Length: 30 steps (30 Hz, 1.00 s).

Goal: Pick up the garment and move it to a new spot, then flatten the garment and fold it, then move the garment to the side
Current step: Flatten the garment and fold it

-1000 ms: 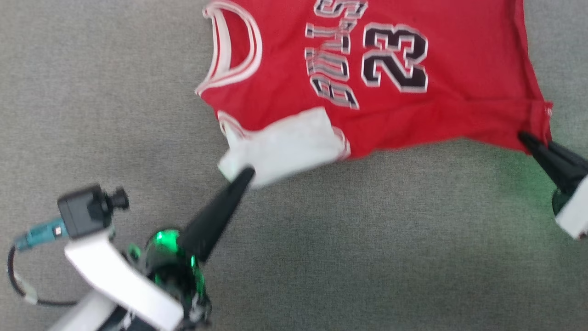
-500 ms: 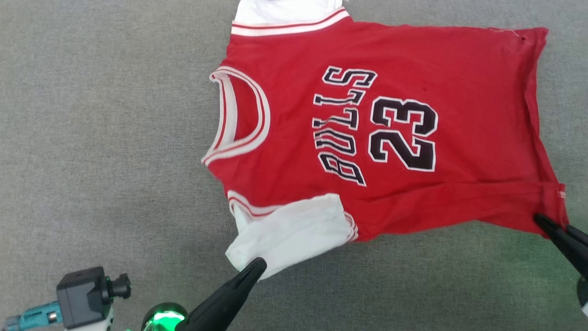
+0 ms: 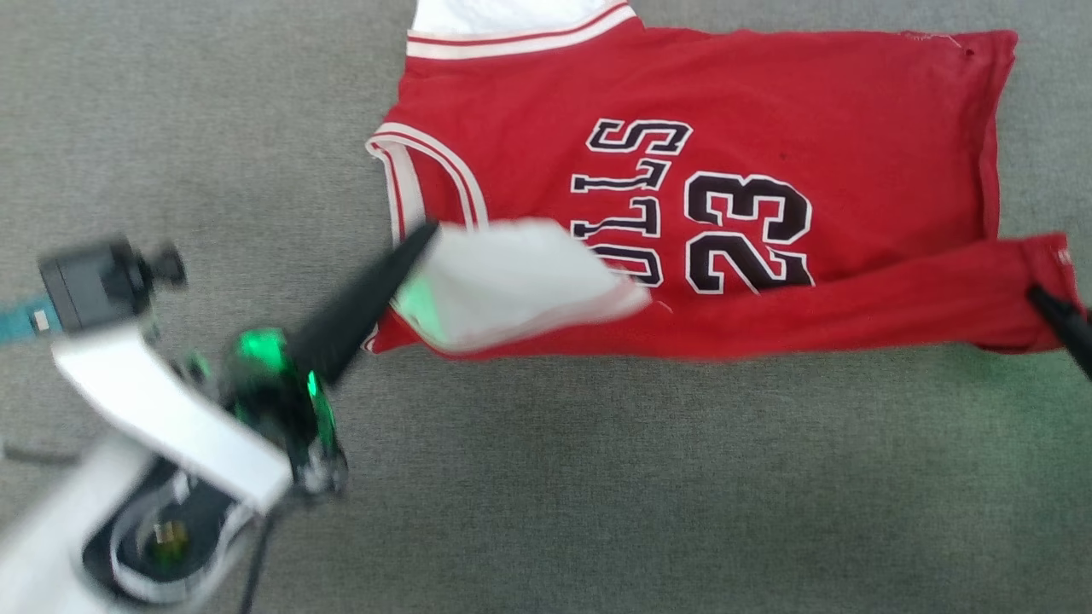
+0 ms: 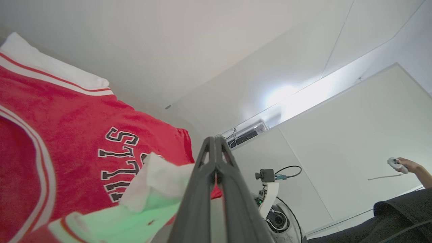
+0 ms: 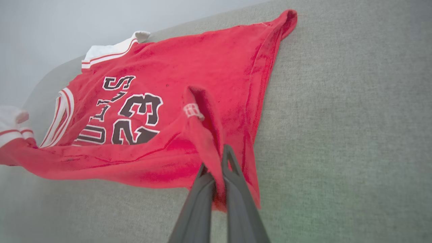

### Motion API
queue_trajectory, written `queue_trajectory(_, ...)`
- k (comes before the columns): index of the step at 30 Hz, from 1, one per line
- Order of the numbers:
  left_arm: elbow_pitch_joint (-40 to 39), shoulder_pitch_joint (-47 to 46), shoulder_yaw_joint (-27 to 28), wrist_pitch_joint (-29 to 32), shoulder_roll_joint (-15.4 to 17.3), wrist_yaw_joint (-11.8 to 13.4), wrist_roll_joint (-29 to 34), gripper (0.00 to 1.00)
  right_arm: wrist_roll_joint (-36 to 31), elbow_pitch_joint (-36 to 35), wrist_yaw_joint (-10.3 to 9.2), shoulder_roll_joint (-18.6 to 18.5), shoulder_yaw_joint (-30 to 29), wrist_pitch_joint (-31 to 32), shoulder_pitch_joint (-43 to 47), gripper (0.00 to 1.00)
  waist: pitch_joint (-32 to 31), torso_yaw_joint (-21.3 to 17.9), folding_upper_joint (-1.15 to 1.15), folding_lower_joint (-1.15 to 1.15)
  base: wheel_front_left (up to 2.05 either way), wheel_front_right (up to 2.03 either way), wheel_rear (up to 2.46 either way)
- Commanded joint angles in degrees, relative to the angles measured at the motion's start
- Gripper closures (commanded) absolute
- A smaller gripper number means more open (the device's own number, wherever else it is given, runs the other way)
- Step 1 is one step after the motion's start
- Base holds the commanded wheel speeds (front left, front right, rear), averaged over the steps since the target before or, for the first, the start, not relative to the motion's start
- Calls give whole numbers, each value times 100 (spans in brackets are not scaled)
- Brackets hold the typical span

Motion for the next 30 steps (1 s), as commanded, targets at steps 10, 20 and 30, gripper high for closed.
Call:
queue_trajectory(10, 2051, -1448, 461, 522, -628, 5, 107, 100, -95, 672, 0, 64, 211, -307, -929, 100, 425, -164, 0, 0, 0, 0, 0)
queue_trajectory(20, 3145, -1887, 406, 648, -829, 5, 493, 100, -191, 1215, 0, 110, 398, -780, -1355, 100, 706, -214, 0, 0, 0, 0, 0)
queue_trajectory(30, 4158, -2138, 10, 539, -850, 10, 1004, 100, -298, 1748, 0, 128, 751, -1192, -1723, 100, 885, -187, 0, 0, 0, 0, 0)
